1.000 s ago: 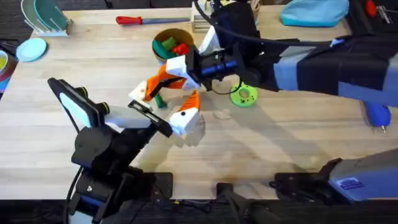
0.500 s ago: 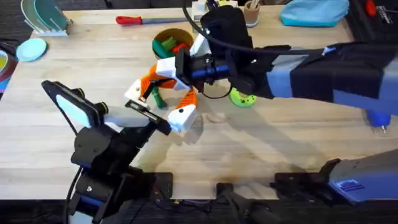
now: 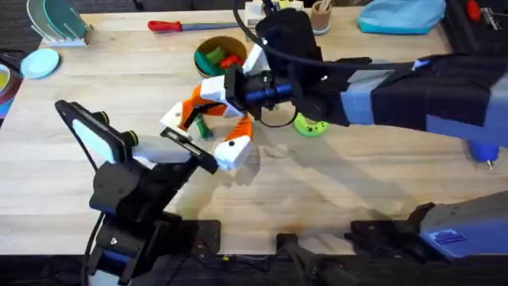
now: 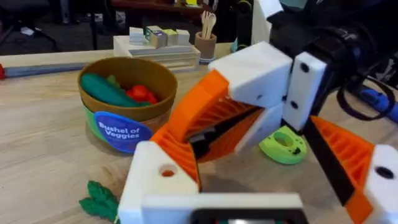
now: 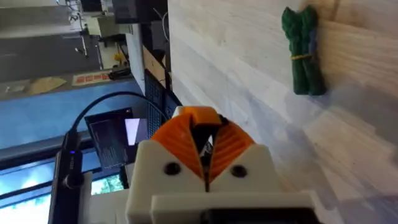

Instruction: Pick up the gripper from the table and insert it into the empty holder that is missing its gripper. Then pick up a screw, insert it into the mounting hole, and use the screwdriver to tighten it. Finally, clean up the table by picking up the vegetable and placing it into the bucket.

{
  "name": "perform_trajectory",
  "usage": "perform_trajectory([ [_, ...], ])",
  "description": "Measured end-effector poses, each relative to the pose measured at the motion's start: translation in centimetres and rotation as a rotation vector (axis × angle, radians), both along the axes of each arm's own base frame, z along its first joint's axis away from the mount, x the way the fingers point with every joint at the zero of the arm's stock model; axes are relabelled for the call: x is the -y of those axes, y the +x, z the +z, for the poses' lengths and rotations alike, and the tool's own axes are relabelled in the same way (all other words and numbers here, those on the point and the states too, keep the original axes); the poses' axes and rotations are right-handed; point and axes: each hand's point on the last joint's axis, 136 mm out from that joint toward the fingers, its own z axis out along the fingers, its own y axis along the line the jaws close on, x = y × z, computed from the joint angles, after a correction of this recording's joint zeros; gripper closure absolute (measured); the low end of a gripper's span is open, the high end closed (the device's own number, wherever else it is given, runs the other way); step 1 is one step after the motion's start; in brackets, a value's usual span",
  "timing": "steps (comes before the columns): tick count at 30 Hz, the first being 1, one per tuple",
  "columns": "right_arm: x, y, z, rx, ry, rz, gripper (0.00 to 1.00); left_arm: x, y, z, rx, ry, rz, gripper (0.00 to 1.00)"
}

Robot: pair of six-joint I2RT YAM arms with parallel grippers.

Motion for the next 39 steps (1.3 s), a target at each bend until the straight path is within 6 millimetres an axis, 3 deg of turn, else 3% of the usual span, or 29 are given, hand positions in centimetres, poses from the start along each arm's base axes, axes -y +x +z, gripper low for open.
perform_trajectory([
  [15, 0.8, -0.1, 0.4, -0.018, 0.031, 0.056, 0.99, 0.4, -0.3, 0.0, 0.011, 0.012, -0.03, 0.008],
  [19, 1.0, -0.2, 0.6, -0.027, 0.043, 0.077, 0.817, 0.6, -0.5, 0.1, 0.017, 0.019, -0.047, 0.008],
  [26, 0.7, -0.7, 0.7, -0.032, 0.049, 0.098, 0.657, 1.6, -1.2, 0.2, 0.029, 0.027, -0.109, 0.008],
  [30, 0.8, -0.7, 0.4, -0.041, 0.042, 0.097, 0.473, 1.7, -1.2, 0.3, 0.036, 0.029, -0.112, 0.008],
  [34, 0.7, -0.9, 0.4, -0.039, 0.047, 0.108, 0.389, 2.3, -1.8, 0.2, 0.035, 0.03, -0.16, 0.008],
  [39, 0.5, -1.4, 0.4, -0.043, 0.051, 0.127, 0.373, 2.8, -2.3, 0.2, 0.036, 0.028, -0.2, 0.008],
])
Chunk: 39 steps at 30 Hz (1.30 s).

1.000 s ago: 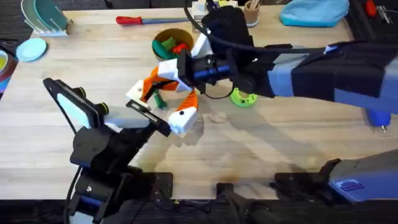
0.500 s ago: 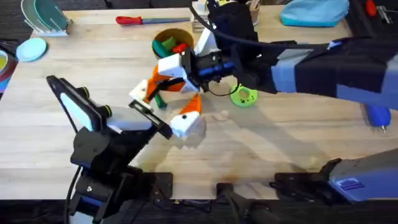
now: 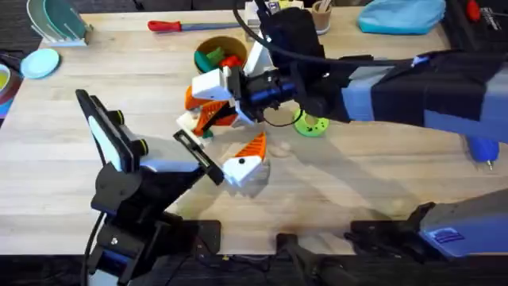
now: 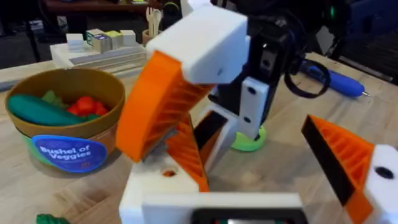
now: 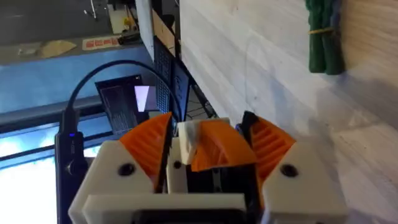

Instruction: Pick up the gripper from the table and insert it into the empty holder that is missing its gripper. Then pick up a screw, insert it into the mounting hole, and use the screwdriver to tighten it. Finally, clean up the table by picking up the vegetable and placing it into the bucket.

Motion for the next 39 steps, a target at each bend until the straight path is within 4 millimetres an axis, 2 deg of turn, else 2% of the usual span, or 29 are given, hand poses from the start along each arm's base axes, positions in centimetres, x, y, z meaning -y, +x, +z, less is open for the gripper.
perform_trajectory([
  [9, 0.2, 0.1, 0.0, -0.004, 0.002, 0.004, 0.294, 0.2, -0.2, 0.0, -0.001, 0.0, -0.014, 0.008],
  [16, 1.5, 0.1, -1.5, -0.059, -0.058, -0.004, 0.235, 0.2, -0.2, 0.0, -0.001, 0.0, -0.014, 0.008],
  [18, 2.0, 0.6, -1.7, -0.054, -0.063, -0.009, 0.161, 0.2, -0.2, 0.0, -0.001, 0.0, -0.014, 0.008],
  [19, 2.3, 0.9, -1.7, -0.049, -0.061, -0.011, 0.067, 0.2, -0.2, 0.0, -0.001, 0.0, -0.014, 0.008],
  [21, 2.8, 1.5, -1.5, -0.031, -0.052, -0.011, 0.015, 0.2, -0.2, 0.0, -0.001, 0.0, -0.014, 0.008],
  [25, 3.7, 1.9, -1.1, 0.025, -0.018, 0.032, 0.01, 0.2, -0.2, 0.0, -0.001, -0.001, -0.02, 0.008],
  [34, 4.2, -0.6, -0.4, 0.125, 0.059, 0.218, 0.01, 1.8, -2.1, 0.1, 0.0, -0.008, -0.161, 0.009],
  [39, 5.5, -0.4, -0.3, 0.132, 0.086, 0.246, 0.01, 2.2, -2.8, 0.2, 0.0, -0.011, -0.21, 0.008],
])
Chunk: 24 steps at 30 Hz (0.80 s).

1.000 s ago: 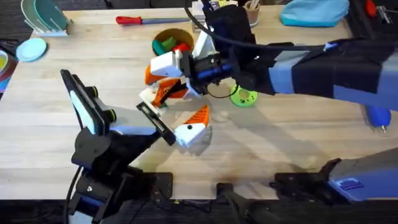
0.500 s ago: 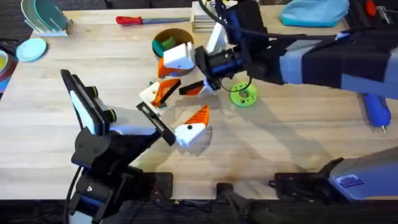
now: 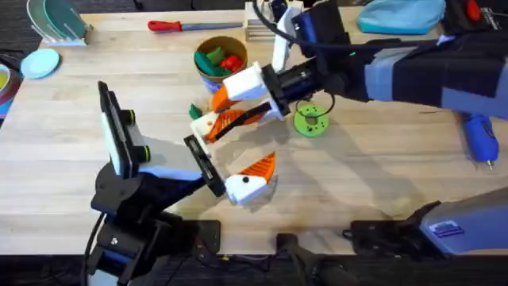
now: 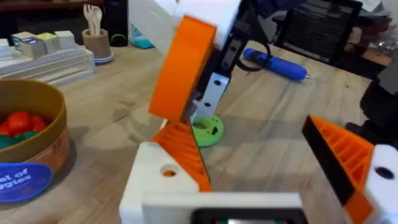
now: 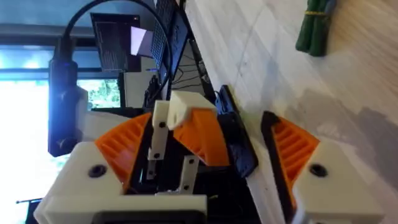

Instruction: Pick up the gripper from the table and insert it into the empty holder that is missing its gripper. Then pick up a screw, insert it into the mounting hole, and use the screwdriver to tighten it. Finally, clean up the table by picking up the vegetable and placing it into the bucket.

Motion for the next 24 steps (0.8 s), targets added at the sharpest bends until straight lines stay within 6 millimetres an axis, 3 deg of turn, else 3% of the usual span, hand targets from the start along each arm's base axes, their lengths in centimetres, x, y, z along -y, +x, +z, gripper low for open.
perform_trajectory([
  [9, 1.9, 0.4, -0.2, -0.033, 0.008, 0.003, 0.098, 0.1, -0.2, 0.0, 0.0, -0.001, -0.014, 0.008],
  [15, 1.7, -0.2, 0.1, -0.03, 0.026, 0.03, 0.289, 0.2, -0.2, 0.0, 0.0, -0.001, -0.017, 0.008],
  [18, 1.6, -0.4, 0.1, -0.029, 0.031, 0.038, 0.317, 0.2, -0.2, 0.0, 0.0, -0.001, -0.017, 0.008],
  [22, 1.4, -0.6, 0.2, -0.026, 0.032, 0.048, 0.51, 0.2, -0.2, 0.0, -0.001, -0.001, -0.017, 0.008],
  [24, 1.4, -0.7, 0.2, -0.026, 0.032, 0.051, 0.561, 0.2, -0.3, 0.0, -0.001, -0.001, -0.017, 0.008],
])
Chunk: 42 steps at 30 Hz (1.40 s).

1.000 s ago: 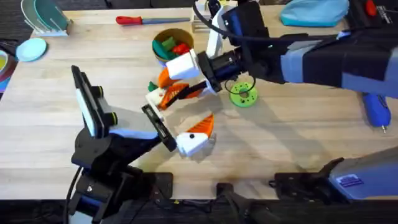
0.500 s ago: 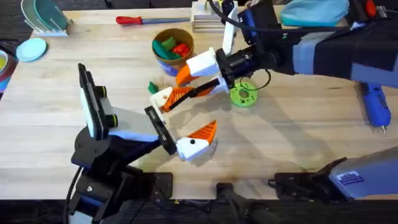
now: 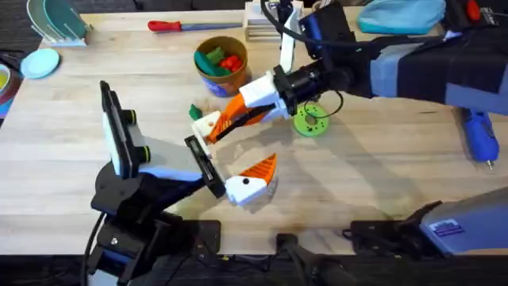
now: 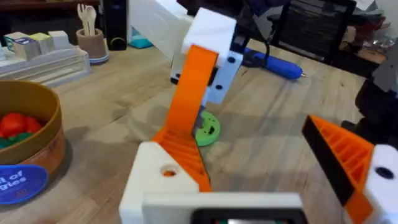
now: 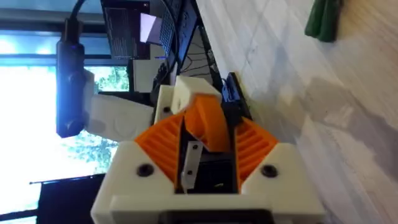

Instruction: Pick up the gripper from the table and insert it into the empty holder that is missing its gripper. Then pick up a screw, insert it into the mounting hole, and use the screwdriver to tighten it. Finally, clean up the table by picking up the vegetable and placing it into the bucket.

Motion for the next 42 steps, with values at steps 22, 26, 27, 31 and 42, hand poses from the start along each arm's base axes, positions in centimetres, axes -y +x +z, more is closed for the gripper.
perform_trajectory([
  [22, -0.2, 0.2, -0.2, -0.033, -0.024, -0.023, 0.992, -0.8, 1.3, -0.2, -0.005, 0.005, 0.088, 0.009],
  [26, -0.3, 0.3, -0.3, -0.04, -0.034, -0.033, 0.993, -1.0, 1.4, -0.2, -0.005, 0.006, 0.099, 0.008],
  [27, -0.4, 0.2, -0.3, -0.041, -0.037, -0.034, 0.993, -1.0, 1.4, -0.2, -0.005, 0.006, 0.102, 0.008],
  [31, -0.9, 0.4, -0.3, -0.031, -0.044, -0.045, 0.993, -1.1, 1.6, -0.2, -0.007, 0.004, 0.11, 0.008],
  [42, -2.1, 1.1, -0.6, -0.014, -0.082, -0.108, 0.993, -1.2, 1.7, -0.2, -0.015, -0.001, 0.118, 0.008],
])
